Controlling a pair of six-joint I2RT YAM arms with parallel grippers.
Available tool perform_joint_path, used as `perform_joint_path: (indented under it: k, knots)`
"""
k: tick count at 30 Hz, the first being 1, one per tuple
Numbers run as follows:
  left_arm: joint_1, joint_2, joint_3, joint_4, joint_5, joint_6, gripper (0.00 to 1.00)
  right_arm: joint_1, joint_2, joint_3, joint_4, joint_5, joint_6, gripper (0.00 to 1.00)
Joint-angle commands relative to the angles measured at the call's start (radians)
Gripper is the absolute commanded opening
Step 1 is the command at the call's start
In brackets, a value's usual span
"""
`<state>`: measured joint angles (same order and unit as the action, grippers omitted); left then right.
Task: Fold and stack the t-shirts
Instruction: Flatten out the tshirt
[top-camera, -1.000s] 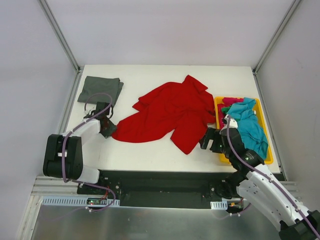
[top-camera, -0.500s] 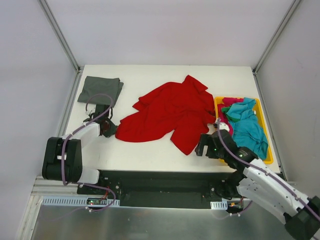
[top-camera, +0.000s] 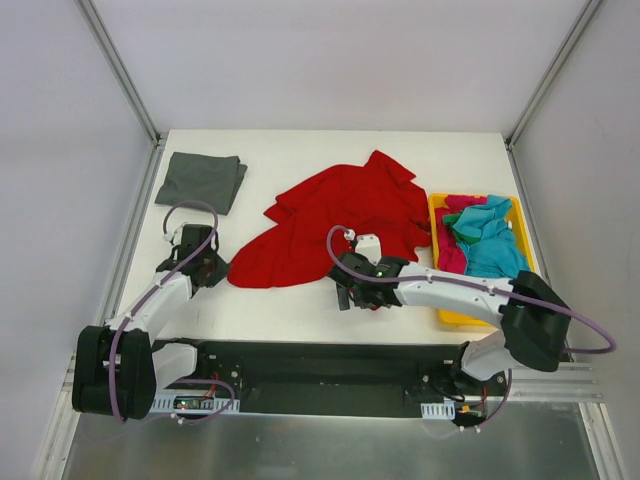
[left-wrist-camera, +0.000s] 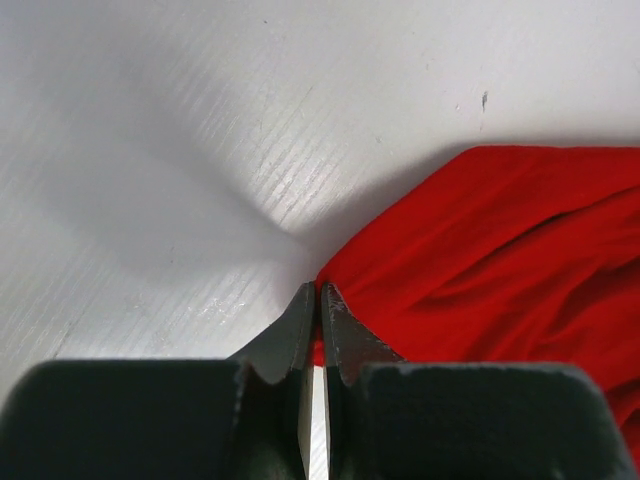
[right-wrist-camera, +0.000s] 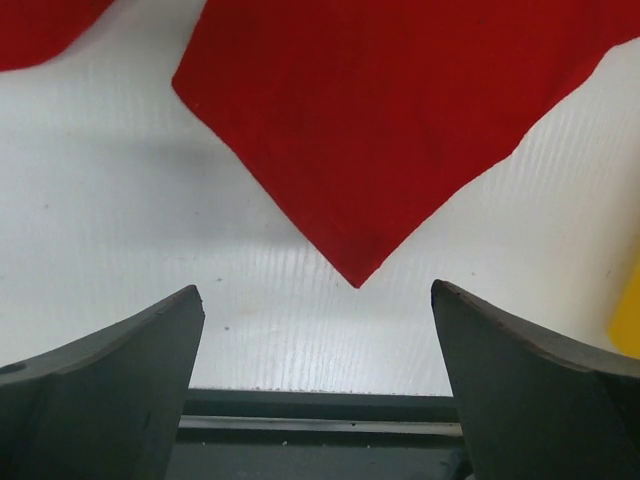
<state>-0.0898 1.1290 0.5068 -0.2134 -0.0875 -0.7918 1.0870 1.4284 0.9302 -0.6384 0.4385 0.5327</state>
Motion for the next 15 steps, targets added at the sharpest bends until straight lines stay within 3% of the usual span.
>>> perform_joint_path:
  k: [1,9,11,15]
  knots:
    - [0.007,-0.028,-0.025,-0.003,-0.038,0.016,0.00,0.004,0.084,0.064,-0.136,0.069,0.128,0.99]
    - [0.007,0.002,-0.017,-0.003,-0.029,0.019,0.00,-0.009,0.090,-0.010,-0.023,0.020,0.121,0.88]
    - [0.007,0.005,-0.017,-0.003,-0.031,0.019,0.00,-0.032,0.092,-0.033,0.026,-0.021,0.112,0.77]
    - [0.007,-0.002,-0.019,-0.003,-0.031,0.019,0.00,-0.055,0.102,-0.062,0.085,-0.069,0.095,0.75]
